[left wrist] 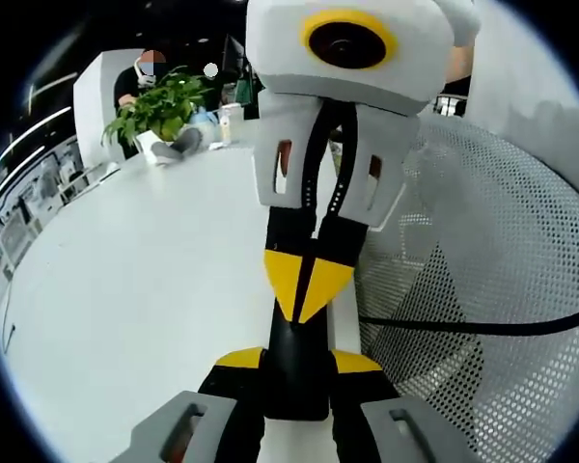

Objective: Press the specified remote control buttons in sequence, fully releasing each button before pressing the next.

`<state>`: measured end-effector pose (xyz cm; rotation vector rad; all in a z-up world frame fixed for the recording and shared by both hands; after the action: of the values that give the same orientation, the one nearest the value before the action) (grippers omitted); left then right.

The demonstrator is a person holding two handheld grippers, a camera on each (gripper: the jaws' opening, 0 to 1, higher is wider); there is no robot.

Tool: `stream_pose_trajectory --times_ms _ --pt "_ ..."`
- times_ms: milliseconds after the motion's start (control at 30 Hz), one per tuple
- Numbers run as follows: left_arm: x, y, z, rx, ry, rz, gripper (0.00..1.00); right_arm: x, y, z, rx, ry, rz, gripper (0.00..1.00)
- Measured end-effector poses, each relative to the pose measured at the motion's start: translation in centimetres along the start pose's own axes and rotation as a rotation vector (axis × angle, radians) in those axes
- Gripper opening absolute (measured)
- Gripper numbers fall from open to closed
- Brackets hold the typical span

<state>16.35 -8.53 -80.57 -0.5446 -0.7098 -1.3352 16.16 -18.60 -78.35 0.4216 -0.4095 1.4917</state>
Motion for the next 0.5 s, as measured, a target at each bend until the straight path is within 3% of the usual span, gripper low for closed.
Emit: stream_pose_trajectory --times_ms 200,367,500 --pt "-0.03 -0.07 -0.02 0.010 -0.005 0.015 0.24 0.43 0.68 -0.32 0.010 -0.037 0.007 0.00" --pt "-0.04 -0.08 -0.04 0.009 -0.006 0.010 0.24 0.62 0.71 -0.46 0.007 -0.031 0.032 0.00" --pt "-0.04 -0.19 0.00 0.014 -0.010 0.010 0.24 0.50 0.51 -0.36 0.021 -0.044 -0.002 0.00"
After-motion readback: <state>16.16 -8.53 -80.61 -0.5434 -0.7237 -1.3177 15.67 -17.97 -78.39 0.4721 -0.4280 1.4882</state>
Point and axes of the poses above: the point that each gripper's makers call its tool centre point, and the gripper's own axes: z roughly backward along the fingers, y roughly to its left, x roughly out of its top, the point moved 8 cm from there along z, roughly backward along the fingers, and after that the axes turned 5 degrees about x, right-handed, at the moved point
